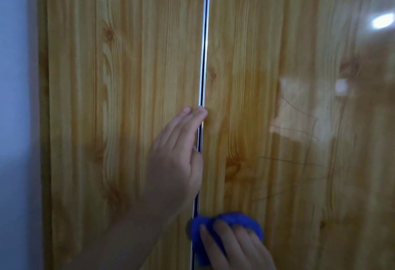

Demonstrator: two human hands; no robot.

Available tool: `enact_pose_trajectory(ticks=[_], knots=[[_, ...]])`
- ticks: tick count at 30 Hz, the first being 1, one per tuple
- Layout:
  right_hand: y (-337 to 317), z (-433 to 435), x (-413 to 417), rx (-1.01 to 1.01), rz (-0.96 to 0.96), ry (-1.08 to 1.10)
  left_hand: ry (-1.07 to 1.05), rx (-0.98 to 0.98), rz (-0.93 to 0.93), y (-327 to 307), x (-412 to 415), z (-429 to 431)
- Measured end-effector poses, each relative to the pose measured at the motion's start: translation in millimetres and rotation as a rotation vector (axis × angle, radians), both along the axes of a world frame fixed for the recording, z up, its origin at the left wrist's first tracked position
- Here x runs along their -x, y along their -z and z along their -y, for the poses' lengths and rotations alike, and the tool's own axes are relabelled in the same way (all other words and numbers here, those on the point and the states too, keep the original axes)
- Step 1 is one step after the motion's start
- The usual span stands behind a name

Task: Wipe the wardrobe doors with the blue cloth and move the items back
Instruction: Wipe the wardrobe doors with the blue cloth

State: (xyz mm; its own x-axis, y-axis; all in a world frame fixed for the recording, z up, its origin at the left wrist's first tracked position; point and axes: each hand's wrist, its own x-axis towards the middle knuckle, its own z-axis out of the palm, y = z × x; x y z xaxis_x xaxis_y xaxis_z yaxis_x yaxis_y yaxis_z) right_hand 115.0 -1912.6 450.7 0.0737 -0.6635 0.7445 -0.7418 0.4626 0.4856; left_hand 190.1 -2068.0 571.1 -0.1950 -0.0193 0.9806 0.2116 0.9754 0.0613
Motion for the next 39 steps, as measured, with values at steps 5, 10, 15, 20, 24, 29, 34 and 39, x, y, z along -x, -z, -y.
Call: enact_pose_trajectory(ticks=[5,10,15,20,24,29,34,39], knots=[[3.4,-12.4,-0.6,-0.005,-0.008,-0.051,0.049,0.009,0.094,1.6,-8.7,0.4],[-106.5,-19.7,1.3,0.155,-0.075,-0.004,0.154,-0.019,0.055,-0.5,-8.7,3.3],[-246.4,-6.0,-0.9,0.278,-0.136,0.051,0.189,-0.043,0.045,2.3,-4.7,6.6],[-316.0,-2.5,6.1,0.475,-0.158,0.001,0.079,0.006,0.063,5.1,2.2,8.7],[-281.4,-1.0,2.4,0.437,-0.168,0.011,0.137,-0.008,0.019,6.9,8.7,10.7],[-161.0,-1.8,-1.3,0.239,-0.083,0.071,0.236,-0.061,-0.005,7.0,11.1,12.3],[-30.1,-15.2,-3.0,-0.121,0.035,0.012,0.195,-0.053,0.019,7.2,4.5,4.6],[-12.4,-47.2,1.7,-0.063,-0.005,0.012,0.129,-0.048,0.031,-3.9,-5.4,-0.2]])
